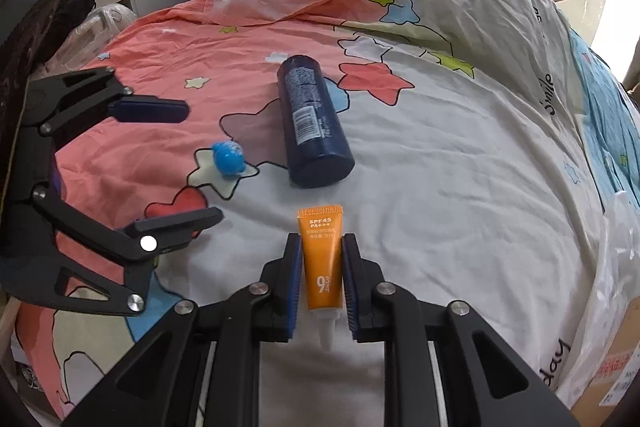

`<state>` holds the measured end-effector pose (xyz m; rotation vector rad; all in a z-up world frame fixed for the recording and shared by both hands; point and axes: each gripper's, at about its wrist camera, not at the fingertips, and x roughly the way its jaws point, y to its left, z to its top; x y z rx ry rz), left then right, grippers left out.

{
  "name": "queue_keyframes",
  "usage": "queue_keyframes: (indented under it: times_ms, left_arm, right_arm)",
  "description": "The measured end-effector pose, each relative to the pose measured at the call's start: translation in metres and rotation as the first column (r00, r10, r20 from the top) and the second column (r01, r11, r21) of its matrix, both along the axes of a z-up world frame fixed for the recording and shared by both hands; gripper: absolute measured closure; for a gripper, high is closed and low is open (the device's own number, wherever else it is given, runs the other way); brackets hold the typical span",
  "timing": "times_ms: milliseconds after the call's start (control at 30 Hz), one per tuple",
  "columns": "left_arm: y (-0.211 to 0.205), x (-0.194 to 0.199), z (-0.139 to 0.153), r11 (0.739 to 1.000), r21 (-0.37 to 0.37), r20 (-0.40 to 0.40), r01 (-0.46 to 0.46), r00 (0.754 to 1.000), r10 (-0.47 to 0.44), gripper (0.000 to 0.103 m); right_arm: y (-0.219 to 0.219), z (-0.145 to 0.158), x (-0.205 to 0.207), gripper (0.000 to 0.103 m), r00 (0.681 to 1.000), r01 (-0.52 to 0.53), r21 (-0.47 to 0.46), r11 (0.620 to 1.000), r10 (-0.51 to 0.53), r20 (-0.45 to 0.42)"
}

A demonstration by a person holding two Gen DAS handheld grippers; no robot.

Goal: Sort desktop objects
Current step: 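Carry the blue toy with the left gripper while the right carries the orange tube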

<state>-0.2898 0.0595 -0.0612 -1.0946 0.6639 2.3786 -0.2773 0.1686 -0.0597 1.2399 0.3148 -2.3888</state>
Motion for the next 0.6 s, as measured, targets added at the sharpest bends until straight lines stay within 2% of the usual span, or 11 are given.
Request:
queue_keyframes:
  times_ms: [100, 167, 233, 300, 600]
  left_arm:
    - [0.000, -0.010, -0.004, 1.000, 0.025, 0.022, 0.007, 1.000, -0.007, 0.026]
    - [0.001, -0.014, -0.009, 0.999, 0.033, 0.064, 0.000, 0.998, -0.002, 0.035]
    - [0.002, -0.019, -0.014, 0.999, 0.033, 0.114, -0.013, 0.993, 0.009, 0.077]
    - [0.002, -0.020, -0.015, 0.998, 0.058, 0.138, -0.007, 0.990, -0.001, 0.081]
    - [0.004, -0.004, -0.003, 0.996, 0.084, 0.154, 0.011, 0.988, -0.024, 0.081]
  right_arm:
    - [0.002, -0.003, -0.004, 0.085, 1.000, 0.003, -0.007, 1.000, -0.003, 0.004]
    - [0.002, -0.006, -0.005, 0.085, 1.000, 0.002, -0.009, 1.000, -0.001, 0.009]
    - [0.002, -0.008, -0.005, 0.085, 1.000, -0.001, -0.011, 1.000, 0.001, 0.012]
    - [0.002, -0.008, -0.005, 0.085, 1.000, -0.005, -0.015, 1.000, 0.005, 0.014]
    - [0.005, -0.005, 0.001, 0.085, 1.000, 0.002, -0.034, 0.999, -0.002, 0.015]
